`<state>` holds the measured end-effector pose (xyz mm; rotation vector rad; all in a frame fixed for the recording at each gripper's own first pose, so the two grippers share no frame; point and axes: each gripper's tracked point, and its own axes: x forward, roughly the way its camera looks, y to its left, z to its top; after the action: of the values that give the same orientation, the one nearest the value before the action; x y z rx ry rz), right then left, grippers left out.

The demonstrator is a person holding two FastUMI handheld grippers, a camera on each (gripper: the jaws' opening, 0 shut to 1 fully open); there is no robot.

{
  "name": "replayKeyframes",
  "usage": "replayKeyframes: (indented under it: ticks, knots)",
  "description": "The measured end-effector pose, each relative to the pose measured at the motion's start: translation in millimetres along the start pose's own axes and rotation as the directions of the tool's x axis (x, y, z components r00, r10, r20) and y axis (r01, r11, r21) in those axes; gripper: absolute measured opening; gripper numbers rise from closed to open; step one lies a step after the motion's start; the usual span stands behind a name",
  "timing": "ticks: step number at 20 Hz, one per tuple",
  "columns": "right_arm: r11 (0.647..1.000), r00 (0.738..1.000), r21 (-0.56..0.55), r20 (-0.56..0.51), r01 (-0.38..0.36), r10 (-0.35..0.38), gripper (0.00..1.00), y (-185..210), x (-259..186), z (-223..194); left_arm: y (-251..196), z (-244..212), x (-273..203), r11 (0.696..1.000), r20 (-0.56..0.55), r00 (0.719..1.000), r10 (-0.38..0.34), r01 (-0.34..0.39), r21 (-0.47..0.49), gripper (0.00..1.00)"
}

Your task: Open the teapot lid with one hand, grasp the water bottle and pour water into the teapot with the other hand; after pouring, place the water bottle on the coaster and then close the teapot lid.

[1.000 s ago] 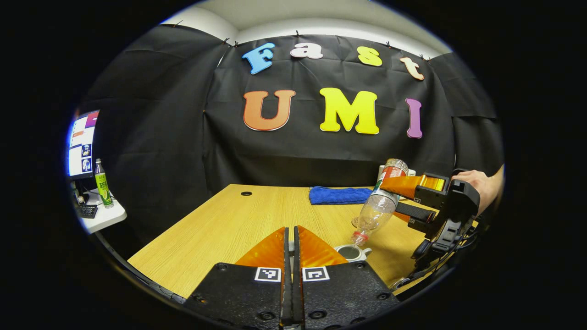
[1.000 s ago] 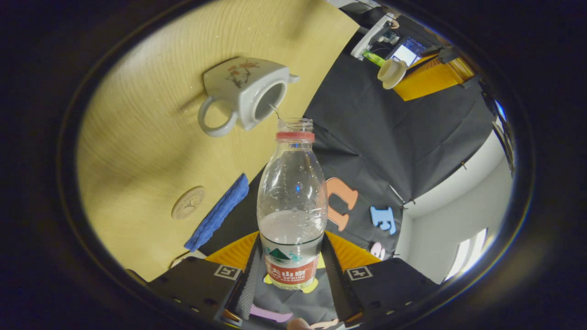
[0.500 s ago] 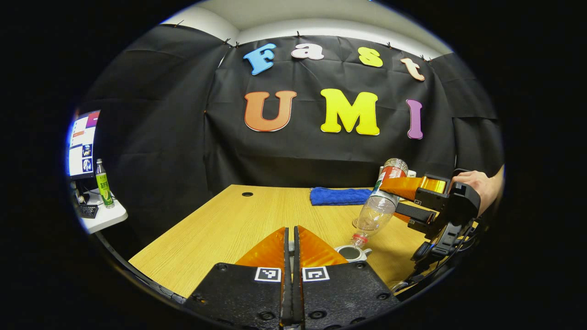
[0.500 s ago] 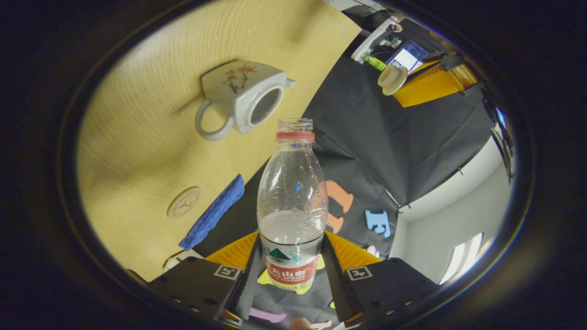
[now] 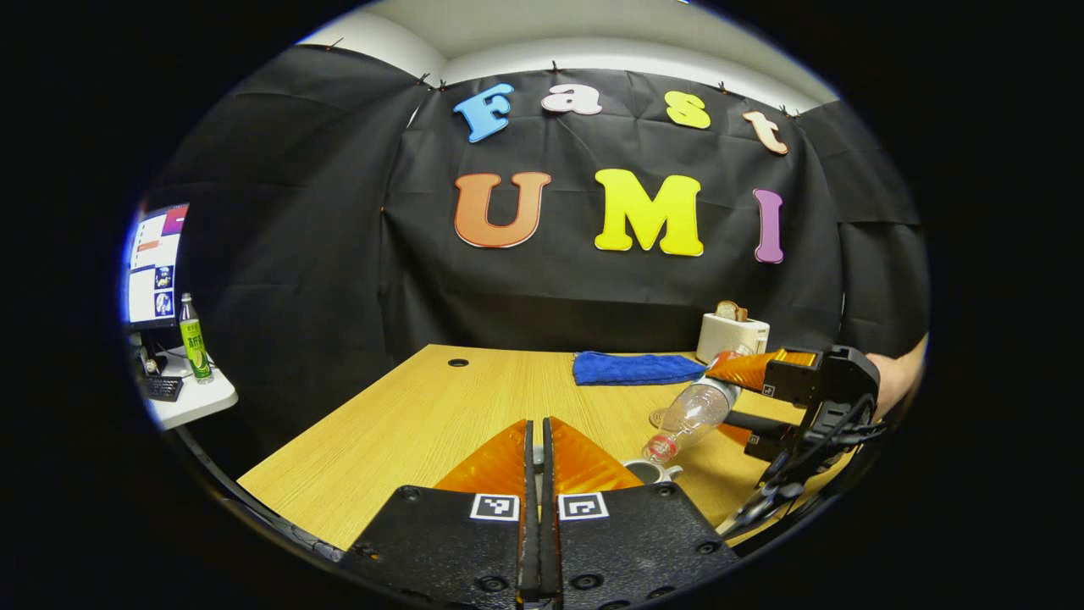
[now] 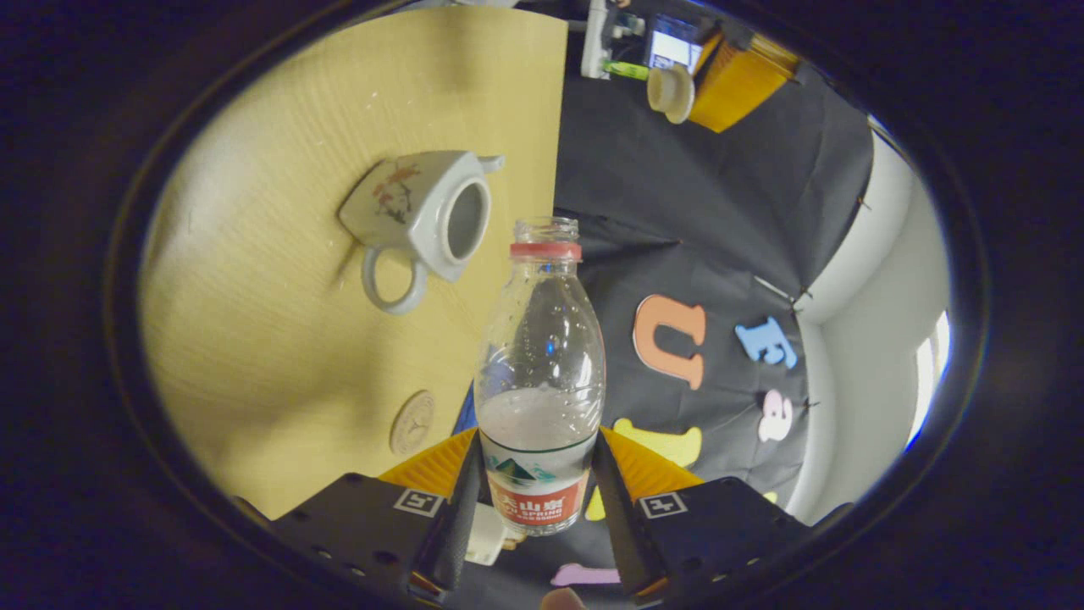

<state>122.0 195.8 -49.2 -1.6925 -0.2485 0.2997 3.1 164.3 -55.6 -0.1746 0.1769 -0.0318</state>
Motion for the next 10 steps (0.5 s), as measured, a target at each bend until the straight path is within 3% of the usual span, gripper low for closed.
replayKeyframes:
  ticks: [2,4,7,10]
  knots:
    - [0.982,0.998,0.176,-0.001,-0.062,0.063,0.70,14,-1,2,-1,2,1,1.000,0.007,1.000,0.001,-0.001,0.001,0.03]
    - [0.923,0.992,0.366,0.005,-0.117,0.124,0.70,23,-5,4,-4,4,1,1.000,0.013,1.000,-0.002,0.002,0.000,0.03]
    - [0.770,0.986,0.621,0.033,-0.146,0.161,0.70,20,-13,9,-12,5,1,1.000,0.016,1.000,-0.015,0.015,0.001,0.03]
    - [0.565,0.987,0.815,0.055,-0.131,0.149,0.70,8,-18,8,-20,8,1,1.000,0.026,0.999,-0.027,0.026,0.009,0.03]
